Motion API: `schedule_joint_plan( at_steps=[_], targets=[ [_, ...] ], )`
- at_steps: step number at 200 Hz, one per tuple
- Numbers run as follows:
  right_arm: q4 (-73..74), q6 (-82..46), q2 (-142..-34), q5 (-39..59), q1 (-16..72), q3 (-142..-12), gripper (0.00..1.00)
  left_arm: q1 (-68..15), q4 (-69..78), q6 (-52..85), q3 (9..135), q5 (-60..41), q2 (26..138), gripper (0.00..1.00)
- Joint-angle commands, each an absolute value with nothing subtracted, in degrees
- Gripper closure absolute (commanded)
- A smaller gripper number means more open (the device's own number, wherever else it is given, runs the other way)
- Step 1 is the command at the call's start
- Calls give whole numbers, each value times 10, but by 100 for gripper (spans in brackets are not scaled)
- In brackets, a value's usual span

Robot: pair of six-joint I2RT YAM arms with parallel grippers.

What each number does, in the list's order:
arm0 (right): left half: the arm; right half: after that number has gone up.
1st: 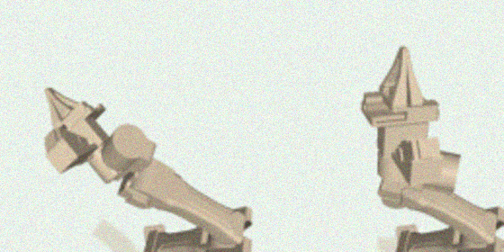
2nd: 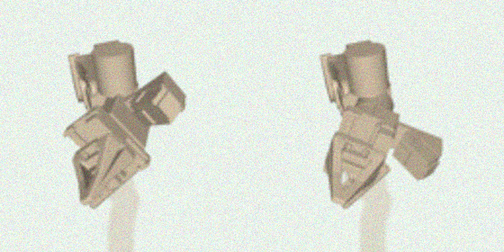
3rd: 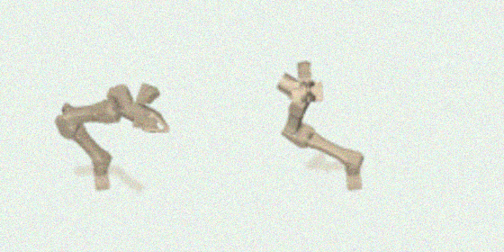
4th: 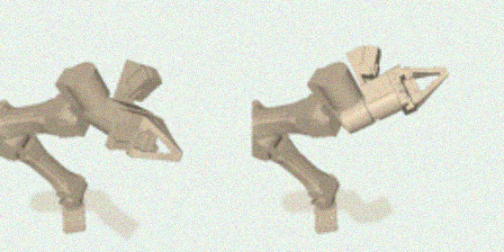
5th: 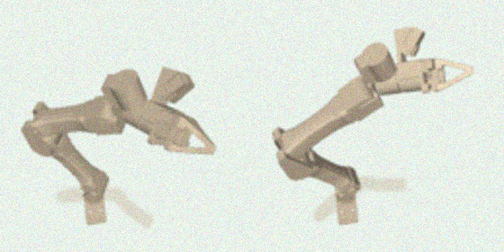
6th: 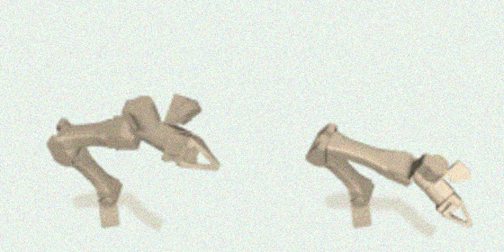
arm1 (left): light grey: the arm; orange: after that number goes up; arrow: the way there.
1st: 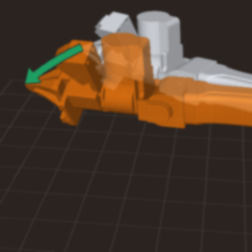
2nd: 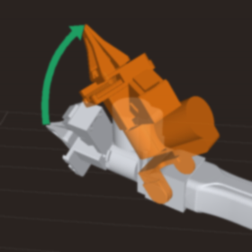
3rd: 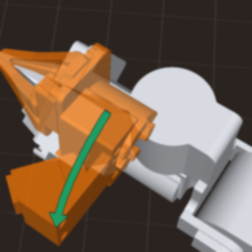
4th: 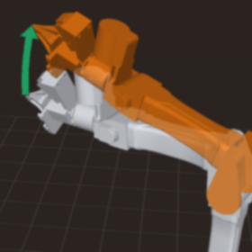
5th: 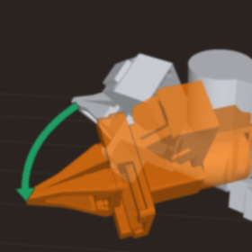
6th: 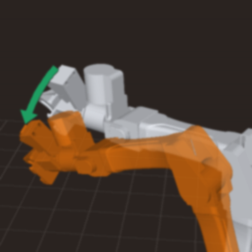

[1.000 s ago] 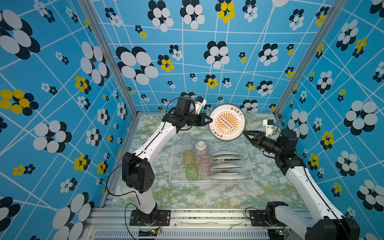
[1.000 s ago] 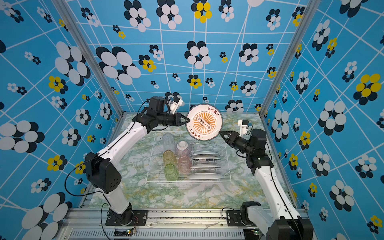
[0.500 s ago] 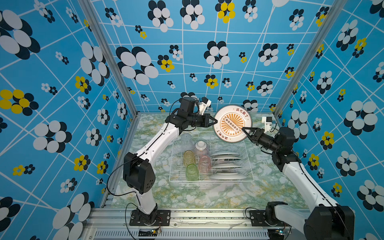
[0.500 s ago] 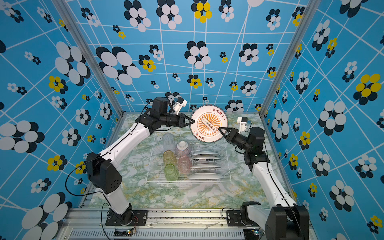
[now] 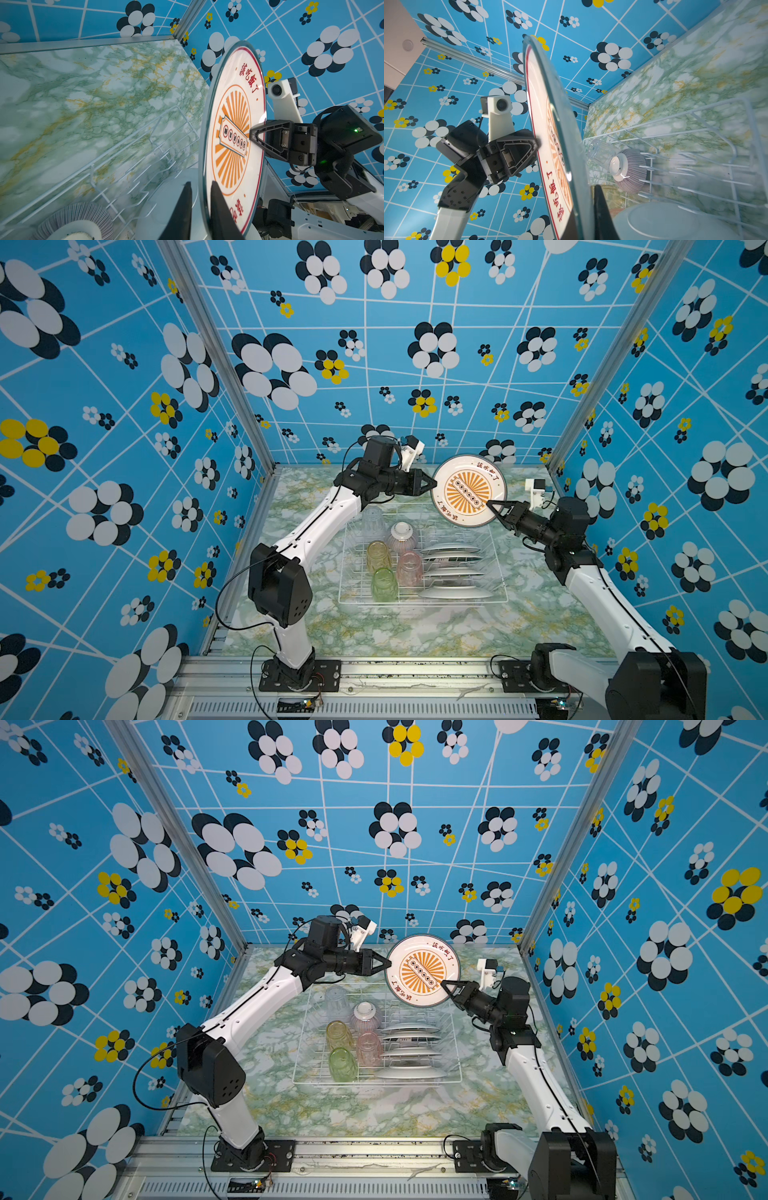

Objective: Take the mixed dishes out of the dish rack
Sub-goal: 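Open the left gripper and carry the plate away with the right gripper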

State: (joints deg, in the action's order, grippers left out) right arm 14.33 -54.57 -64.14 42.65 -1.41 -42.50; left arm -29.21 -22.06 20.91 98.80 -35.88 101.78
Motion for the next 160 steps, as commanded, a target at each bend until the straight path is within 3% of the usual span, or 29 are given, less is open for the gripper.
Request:
schedule_joint_plan(
  at_steps=[1, 32, 64, 160],
  targets=[
    [183, -601, -610, 394, -82, -410, 100, -287, -302, 113, 968, -213, 953, 78],
    [138, -590, -610, 373, -191, -386, 100, -315, -332, 20, 922, -96, 885, 78],
    [119, -565, -640, 361, -246, -372, 100, -387, -358, -53, 889, -15, 844, 78],
    [123, -517, -814, 321, -250, -399, 100, -511, -410, -133, 874, -8, 852, 76]
  ],
)
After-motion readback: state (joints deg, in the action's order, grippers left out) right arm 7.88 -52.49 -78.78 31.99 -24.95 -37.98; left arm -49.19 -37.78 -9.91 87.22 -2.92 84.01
